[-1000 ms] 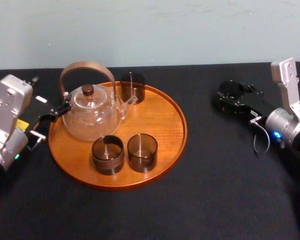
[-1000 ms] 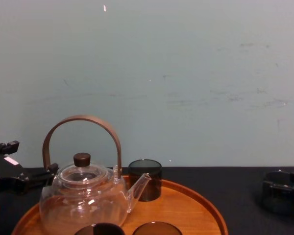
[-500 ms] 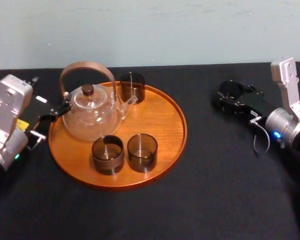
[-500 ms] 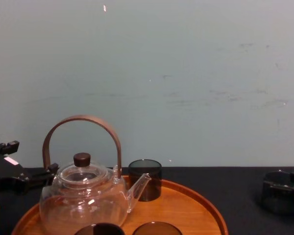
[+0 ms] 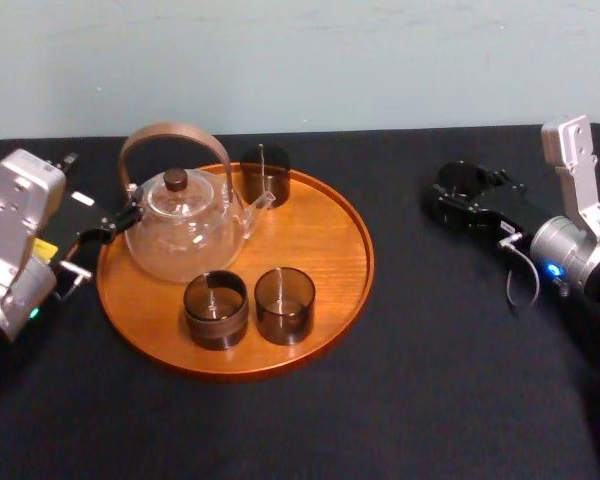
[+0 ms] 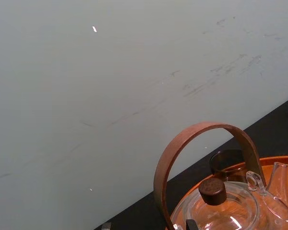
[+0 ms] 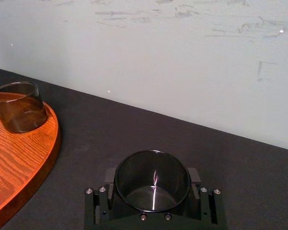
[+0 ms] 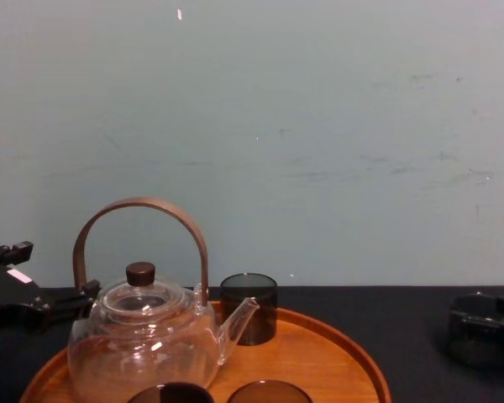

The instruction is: Pick up the glass from the table and place it on the tray.

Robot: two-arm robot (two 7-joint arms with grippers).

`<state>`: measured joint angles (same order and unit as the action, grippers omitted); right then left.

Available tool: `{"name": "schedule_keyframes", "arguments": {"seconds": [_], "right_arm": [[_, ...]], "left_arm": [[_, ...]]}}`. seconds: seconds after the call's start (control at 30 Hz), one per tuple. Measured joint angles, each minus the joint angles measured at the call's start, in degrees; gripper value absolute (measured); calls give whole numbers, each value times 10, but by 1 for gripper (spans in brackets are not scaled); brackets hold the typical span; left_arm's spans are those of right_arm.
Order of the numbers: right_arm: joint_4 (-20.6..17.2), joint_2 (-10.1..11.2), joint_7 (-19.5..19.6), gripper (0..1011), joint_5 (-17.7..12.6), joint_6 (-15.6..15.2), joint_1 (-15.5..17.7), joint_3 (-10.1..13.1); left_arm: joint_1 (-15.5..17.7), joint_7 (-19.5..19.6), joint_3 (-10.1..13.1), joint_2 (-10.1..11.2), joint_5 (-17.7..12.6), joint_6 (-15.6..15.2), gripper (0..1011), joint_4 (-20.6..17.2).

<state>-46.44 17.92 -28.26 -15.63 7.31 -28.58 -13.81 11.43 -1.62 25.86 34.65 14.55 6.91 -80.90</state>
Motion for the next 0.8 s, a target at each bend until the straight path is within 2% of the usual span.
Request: {"name": "schedule_keyframes", "arguments": {"seconds": [0.17, 0.4, 0.63, 0.8], "right_arm": [[-16, 1, -3, 903, -4, -10, 5, 1], [-74, 9, -7, 903, -9, -31, 24, -4], [-144, 13, -10, 903, -12, -47, 44, -21], [-170, 11, -14, 903, -14, -51, 50, -37]], "left_arm": [[0, 0, 0, 0, 0, 0, 1010, 0], [0, 0, 0, 0, 0, 0, 1010, 0], [0, 0, 0, 0, 0, 0, 1009, 0], [0, 0, 0, 0, 0, 0, 1009, 0]]}}
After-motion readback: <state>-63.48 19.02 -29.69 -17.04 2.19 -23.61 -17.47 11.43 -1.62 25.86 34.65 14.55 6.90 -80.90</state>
